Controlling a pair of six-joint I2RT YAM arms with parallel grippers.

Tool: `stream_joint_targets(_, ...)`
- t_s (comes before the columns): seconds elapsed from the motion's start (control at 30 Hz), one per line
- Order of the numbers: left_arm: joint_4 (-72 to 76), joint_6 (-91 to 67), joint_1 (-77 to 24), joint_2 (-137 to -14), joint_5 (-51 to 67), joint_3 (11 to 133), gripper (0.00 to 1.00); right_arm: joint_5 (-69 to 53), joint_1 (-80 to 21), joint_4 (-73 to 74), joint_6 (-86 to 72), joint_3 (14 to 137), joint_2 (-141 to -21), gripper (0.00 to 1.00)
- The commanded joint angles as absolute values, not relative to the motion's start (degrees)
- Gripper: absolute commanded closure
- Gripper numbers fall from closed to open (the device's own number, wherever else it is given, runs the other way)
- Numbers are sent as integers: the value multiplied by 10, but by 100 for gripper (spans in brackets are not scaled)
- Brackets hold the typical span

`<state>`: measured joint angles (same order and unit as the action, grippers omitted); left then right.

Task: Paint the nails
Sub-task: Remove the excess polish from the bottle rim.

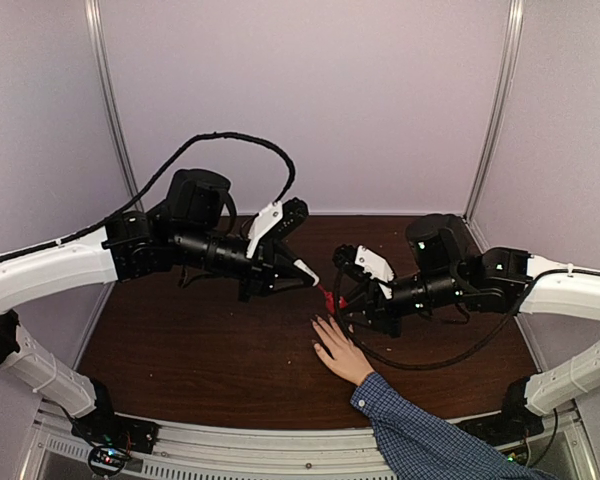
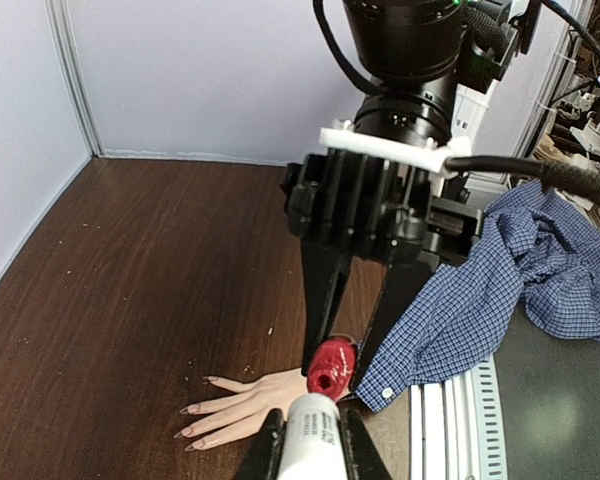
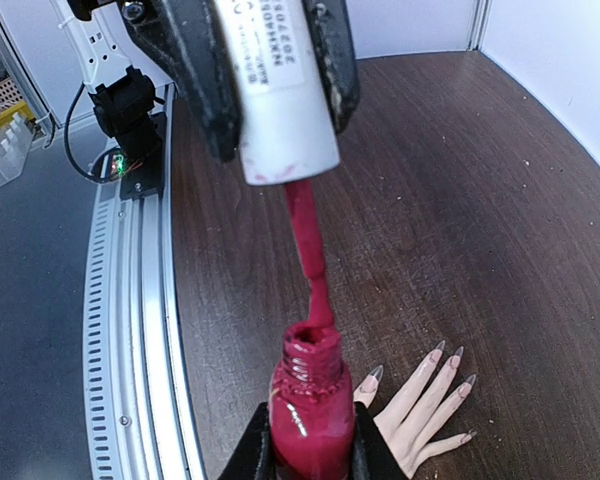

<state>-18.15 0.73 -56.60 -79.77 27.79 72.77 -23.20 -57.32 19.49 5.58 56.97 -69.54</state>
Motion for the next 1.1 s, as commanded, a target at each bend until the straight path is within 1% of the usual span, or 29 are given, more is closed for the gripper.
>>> stream_joint_targets(0.0, -170, 9, -562, -790, 275, 726, 100, -242, -570, 184, 47, 570, -689, 100)
stream_joint_targets(0.63, -167, 9, -562, -794, 282, 728, 100, -260, -571, 186, 50, 574, -701, 100)
stream_joint_targets(1.07, -174, 12, -562, -798, 298, 730, 100, -249, -570, 184, 49, 572, -696, 100)
